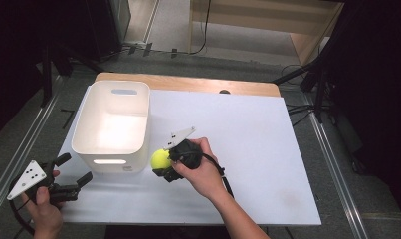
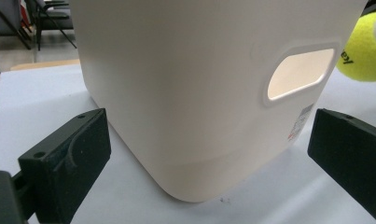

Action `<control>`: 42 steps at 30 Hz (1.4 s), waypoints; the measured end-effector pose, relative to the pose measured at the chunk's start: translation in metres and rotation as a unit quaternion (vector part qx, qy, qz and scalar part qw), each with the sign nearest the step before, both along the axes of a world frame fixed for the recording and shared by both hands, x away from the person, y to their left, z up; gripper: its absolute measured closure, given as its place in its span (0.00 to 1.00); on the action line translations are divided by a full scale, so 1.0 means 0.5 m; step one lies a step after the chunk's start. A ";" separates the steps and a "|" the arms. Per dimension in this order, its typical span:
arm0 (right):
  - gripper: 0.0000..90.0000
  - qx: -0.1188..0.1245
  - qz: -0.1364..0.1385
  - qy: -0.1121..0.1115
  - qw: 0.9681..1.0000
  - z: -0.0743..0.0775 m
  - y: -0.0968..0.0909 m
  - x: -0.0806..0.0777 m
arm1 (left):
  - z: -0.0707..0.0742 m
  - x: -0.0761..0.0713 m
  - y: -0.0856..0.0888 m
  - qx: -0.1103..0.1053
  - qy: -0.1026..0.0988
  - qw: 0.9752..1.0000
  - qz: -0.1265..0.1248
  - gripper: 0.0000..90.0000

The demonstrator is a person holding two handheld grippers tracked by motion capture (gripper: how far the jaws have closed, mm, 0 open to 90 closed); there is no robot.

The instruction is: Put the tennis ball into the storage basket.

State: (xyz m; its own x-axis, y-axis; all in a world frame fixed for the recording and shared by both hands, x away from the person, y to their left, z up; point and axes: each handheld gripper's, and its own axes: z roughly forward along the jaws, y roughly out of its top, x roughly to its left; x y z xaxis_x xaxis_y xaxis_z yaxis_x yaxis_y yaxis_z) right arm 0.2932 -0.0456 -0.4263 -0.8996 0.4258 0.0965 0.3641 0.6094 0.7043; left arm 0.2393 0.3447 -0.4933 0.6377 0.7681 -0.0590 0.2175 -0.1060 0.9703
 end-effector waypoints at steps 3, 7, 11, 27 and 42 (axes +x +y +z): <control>0.27 0.003 0.004 -0.001 1.000 0.007 -0.001 0.004 | 0.000 0.000 0.000 0.000 0.000 1.000 0.000 0.00; 0.27 0.006 0.001 0.001 1.000 0.017 -0.002 0.009 | 0.000 0.000 0.000 0.000 0.000 1.000 0.000 0.00; 0.27 0.009 -0.001 -0.001 1.000 0.024 -0.003 0.011 | 0.000 0.000 0.000 0.000 0.000 1.000 0.000 0.00; 0.27 0.012 0.000 -0.008 1.000 0.059 -0.002 0.029 | 0.000 0.000 0.001 0.000 -0.001 1.000 0.000 0.00; 0.27 0.012 -0.002 -0.010 1.000 0.090 0.006 0.044 | 0.000 0.000 0.000 -0.002 0.000 1.000 -0.001 0.00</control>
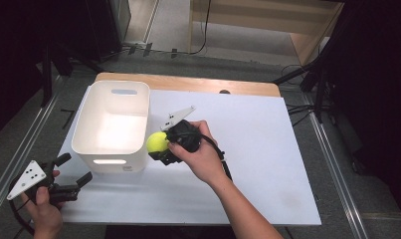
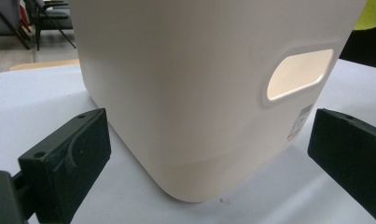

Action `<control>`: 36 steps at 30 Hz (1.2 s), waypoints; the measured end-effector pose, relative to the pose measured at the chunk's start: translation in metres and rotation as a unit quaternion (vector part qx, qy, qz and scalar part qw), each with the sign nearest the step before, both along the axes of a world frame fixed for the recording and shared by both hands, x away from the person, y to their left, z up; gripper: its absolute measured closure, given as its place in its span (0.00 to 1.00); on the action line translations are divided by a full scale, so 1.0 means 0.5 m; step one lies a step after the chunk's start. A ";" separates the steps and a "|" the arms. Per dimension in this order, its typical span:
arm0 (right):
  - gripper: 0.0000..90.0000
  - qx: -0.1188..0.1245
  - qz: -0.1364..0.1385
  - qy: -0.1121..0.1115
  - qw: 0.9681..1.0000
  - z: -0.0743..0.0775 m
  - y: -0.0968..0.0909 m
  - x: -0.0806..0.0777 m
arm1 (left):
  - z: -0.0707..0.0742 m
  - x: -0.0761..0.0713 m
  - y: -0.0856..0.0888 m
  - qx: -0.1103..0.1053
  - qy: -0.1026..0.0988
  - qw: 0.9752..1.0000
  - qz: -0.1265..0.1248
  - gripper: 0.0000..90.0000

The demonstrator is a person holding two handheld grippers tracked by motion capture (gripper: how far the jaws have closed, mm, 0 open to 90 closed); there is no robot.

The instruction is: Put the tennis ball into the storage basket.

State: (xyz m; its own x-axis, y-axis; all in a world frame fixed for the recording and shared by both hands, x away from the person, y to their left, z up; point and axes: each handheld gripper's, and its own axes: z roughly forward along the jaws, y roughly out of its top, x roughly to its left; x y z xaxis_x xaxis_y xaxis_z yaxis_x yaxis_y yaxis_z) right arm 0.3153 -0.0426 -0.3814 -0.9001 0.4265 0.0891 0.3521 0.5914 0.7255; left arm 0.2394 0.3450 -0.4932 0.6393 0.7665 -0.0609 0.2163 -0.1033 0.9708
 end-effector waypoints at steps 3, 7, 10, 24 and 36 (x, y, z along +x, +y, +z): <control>0.27 -0.001 0.001 -0.004 1.000 0.006 0.003 0.002 | 0.000 0.000 0.000 0.001 0.000 1.000 0.000 0.00; 0.27 0.002 0.004 -0.006 1.000 0.013 0.007 0.004 | 0.000 0.000 0.001 0.001 -0.001 1.000 -0.001 0.00; 0.27 -0.001 0.004 -0.006 1.000 0.018 0.010 0.006 | 0.000 0.000 0.001 0.002 0.000 1.000 -0.001 0.00; 0.27 0.005 0.005 -0.013 1.000 0.042 0.015 0.017 | 0.001 0.000 0.002 0.000 0.002 1.000 0.000 0.00; 0.27 0.007 0.009 -0.018 1.000 0.064 0.034 0.031 | 0.000 0.001 0.002 -0.002 0.001 1.000 -0.001 0.00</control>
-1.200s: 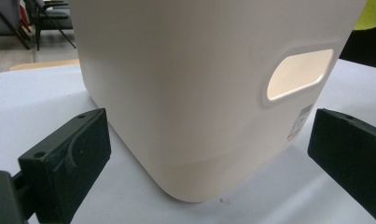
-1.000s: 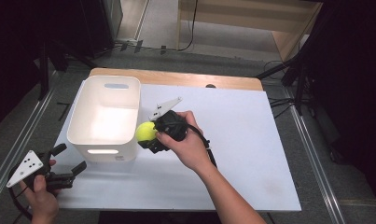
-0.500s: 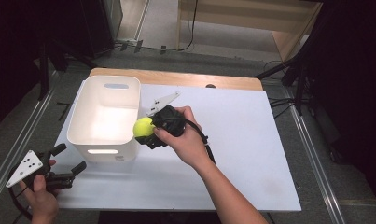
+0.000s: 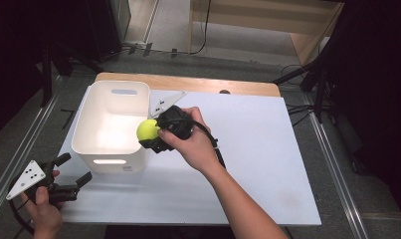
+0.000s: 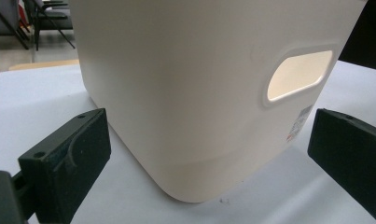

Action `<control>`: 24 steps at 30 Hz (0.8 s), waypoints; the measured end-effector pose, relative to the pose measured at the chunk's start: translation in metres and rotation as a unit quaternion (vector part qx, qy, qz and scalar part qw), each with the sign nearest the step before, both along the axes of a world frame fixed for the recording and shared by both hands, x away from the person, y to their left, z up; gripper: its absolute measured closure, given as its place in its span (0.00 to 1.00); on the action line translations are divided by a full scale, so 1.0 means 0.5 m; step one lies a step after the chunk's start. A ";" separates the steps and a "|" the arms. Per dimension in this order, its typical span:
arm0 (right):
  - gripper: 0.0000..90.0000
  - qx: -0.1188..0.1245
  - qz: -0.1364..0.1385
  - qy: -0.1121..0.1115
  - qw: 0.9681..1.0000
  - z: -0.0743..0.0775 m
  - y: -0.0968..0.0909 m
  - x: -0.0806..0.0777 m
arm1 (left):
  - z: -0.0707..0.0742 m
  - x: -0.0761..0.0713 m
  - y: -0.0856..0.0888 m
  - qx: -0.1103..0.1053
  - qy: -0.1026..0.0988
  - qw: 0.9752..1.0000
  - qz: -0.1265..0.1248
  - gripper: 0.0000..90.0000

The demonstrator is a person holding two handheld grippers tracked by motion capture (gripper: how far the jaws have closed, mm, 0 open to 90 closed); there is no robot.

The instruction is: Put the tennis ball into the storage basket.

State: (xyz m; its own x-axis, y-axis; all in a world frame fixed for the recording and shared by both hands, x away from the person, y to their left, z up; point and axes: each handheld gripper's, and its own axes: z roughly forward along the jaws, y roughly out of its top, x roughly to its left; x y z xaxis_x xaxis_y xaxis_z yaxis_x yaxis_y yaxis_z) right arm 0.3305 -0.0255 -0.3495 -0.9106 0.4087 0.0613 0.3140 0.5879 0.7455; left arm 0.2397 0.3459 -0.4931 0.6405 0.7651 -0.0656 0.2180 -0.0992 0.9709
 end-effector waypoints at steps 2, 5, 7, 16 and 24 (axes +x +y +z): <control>0.27 0.004 0.000 0.003 1.000 0.002 0.004 0.003 | 0.000 0.000 0.000 0.000 0.000 1.000 0.000 0.00; 0.27 0.006 0.004 -0.002 1.000 0.003 0.011 0.009 | 0.000 0.000 0.000 0.000 0.000 1.000 -0.001 0.00; 0.27 0.007 0.003 0.000 1.000 0.003 0.016 0.011 | 0.000 0.000 0.000 0.000 0.000 1.000 -0.001 0.00; 0.27 0.008 0.008 0.003 1.000 -0.001 0.037 0.021 | 0.000 0.000 0.001 0.000 0.001 1.000 -0.001 0.00; 0.27 0.009 0.017 0.004 1.000 -0.009 0.059 0.030 | 0.000 0.001 0.000 -0.001 0.001 1.000 -0.001 0.00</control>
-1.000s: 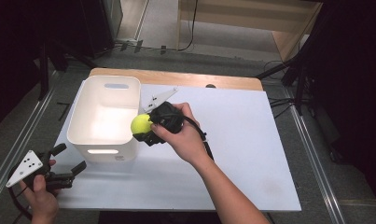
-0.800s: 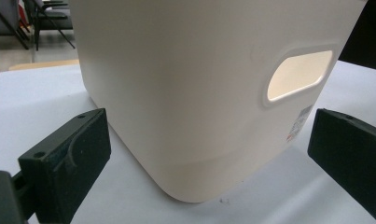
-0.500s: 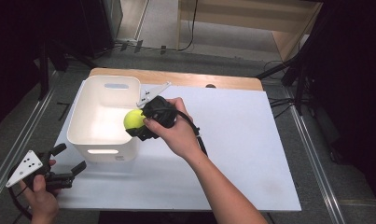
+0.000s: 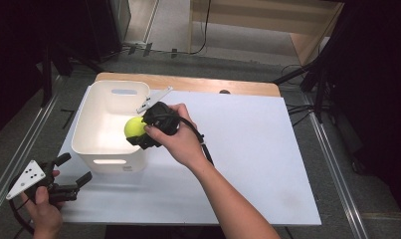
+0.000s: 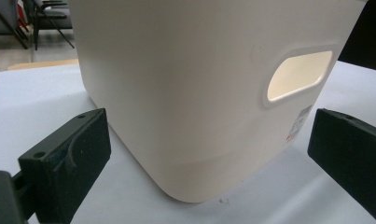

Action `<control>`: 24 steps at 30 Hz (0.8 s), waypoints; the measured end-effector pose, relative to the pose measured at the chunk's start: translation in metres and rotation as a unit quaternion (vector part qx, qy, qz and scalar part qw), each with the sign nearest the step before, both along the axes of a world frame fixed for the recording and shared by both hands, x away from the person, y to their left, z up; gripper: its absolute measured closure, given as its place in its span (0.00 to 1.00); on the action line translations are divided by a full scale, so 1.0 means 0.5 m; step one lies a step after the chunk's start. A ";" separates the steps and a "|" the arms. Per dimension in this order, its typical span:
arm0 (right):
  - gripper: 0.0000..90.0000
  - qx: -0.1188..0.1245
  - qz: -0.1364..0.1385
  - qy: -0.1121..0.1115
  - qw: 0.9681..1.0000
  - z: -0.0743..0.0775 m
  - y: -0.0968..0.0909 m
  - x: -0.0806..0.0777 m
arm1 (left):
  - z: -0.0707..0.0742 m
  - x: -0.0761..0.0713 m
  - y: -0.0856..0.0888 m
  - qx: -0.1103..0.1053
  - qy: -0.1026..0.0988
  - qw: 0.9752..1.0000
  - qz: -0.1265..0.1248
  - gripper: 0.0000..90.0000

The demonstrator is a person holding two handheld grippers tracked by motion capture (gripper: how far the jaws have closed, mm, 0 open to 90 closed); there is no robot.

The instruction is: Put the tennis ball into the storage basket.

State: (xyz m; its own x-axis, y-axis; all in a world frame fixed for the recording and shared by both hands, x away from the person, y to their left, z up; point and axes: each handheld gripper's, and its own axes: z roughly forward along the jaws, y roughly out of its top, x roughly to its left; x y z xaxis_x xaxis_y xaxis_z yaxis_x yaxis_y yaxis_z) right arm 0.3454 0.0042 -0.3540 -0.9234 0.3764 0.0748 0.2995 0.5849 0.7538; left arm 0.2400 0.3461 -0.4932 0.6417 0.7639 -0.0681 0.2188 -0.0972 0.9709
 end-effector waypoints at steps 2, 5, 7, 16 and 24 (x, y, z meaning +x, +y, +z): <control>0.27 -0.001 0.003 -0.001 1.000 -0.003 0.006 0.002 | 0.000 0.000 0.000 0.000 0.000 1.000 0.000 0.00; 0.27 -0.002 0.002 0.002 1.000 -0.006 0.014 0.004 | 0.000 0.000 0.000 0.000 0.000 1.000 -0.001 0.00; 0.27 -0.002 0.004 0.002 1.000 -0.008 0.019 0.006 | 0.000 0.000 0.001 -0.001 0.000 1.000 0.000 0.00; 0.27 -0.009 0.007 0.002 1.000 -0.022 0.035 0.017 | 0.000 0.000 0.001 -0.002 -0.001 1.000 0.000 0.00; 0.27 -0.008 0.015 0.009 1.000 -0.033 0.039 0.026 | 0.000 0.000 0.001 -0.003 -0.001 1.000 0.000 0.00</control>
State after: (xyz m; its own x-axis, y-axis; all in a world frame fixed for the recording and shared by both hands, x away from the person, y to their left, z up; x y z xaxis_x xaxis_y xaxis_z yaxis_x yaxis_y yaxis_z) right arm 0.3583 0.0239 -0.3706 -0.9326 0.3507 0.0845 0.2949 0.6062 0.7386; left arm 0.2402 0.3467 -0.4932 0.6426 0.7629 -0.0712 0.2171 -0.0922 0.9718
